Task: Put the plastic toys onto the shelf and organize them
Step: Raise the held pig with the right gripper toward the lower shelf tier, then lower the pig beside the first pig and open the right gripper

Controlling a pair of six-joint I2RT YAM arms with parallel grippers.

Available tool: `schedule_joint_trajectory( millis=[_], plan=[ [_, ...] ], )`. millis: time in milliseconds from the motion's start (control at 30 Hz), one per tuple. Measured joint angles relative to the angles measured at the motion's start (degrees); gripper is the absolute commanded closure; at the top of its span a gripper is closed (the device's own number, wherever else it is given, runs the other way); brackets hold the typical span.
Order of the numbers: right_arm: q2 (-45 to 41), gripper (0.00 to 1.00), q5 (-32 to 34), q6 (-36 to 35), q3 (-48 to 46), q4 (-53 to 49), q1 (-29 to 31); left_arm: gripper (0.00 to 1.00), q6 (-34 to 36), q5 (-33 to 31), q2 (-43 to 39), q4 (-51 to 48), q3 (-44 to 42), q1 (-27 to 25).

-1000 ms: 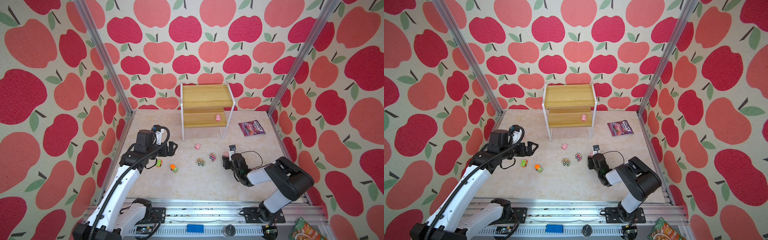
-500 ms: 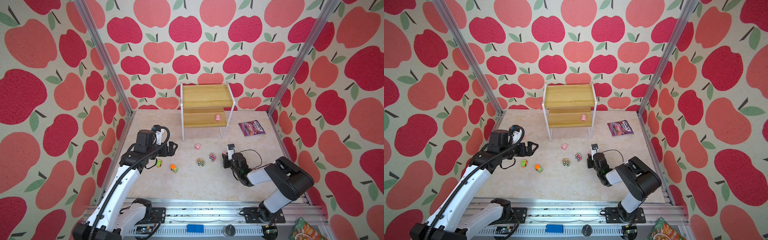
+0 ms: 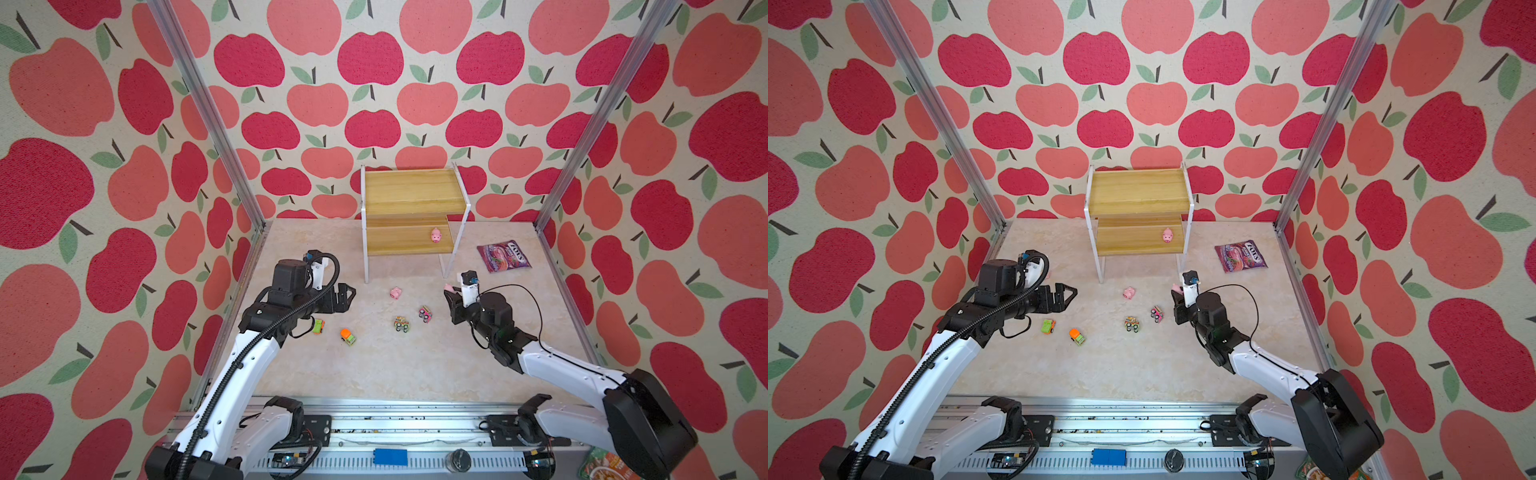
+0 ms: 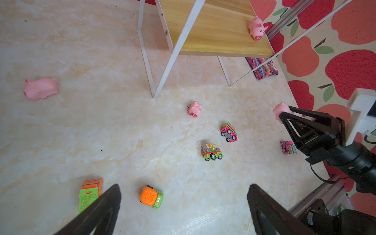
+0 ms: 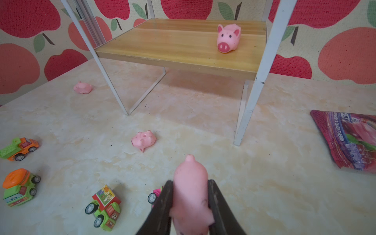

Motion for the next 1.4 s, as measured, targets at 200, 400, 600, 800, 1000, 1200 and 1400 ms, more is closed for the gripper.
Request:
schedule_joint_trajectory(
  millis=[200, 400, 600, 800, 1000, 1200, 1400],
  plan=[
    [1.84, 0.69, -0.7, 0.07, 9.01, -6.67, 0.57, 0.01, 0.0, 0.15, -0.07, 0.0, 0.0, 0.0],
    [12.13, 0.69, 0.39, 0.52, 19.21, -7.74, 1.16, 0.01, 0.0, 0.17, -0.22, 0.02, 0.0, 0.0],
    [21.38, 0.69, 3.04, 0.94, 25.9, -6.25, 1.29, 0.01, 0.0, 0.17, -0.72, 0.02, 0.0, 0.0],
    [26.75, 0.69, 4.76, 1.03, 29.88, -3.78, 1.29, 0.01, 0.0, 0.17, -0.81, 0.02, 0.0, 0.0],
    [30.23, 0.69, 6.43, 1.14, 33.29, -0.87, 1.29, 0.01, 0.0, 0.2, -0.81, 0.02, 0.0, 0.02],
    [33.33, 0.69, 8.41, 1.11, 34.64, 2.29, 1.29, 0.01, 0.0, 0.35, -0.81, 0.02, 0.0, 0.02],
    [36.09, 0.67, 10.54, 1.07, 35.95, 5.01, 1.29, 0.01, 0.0, 0.55, -0.81, 0.02, 0.0, 0.02]
  ],
)
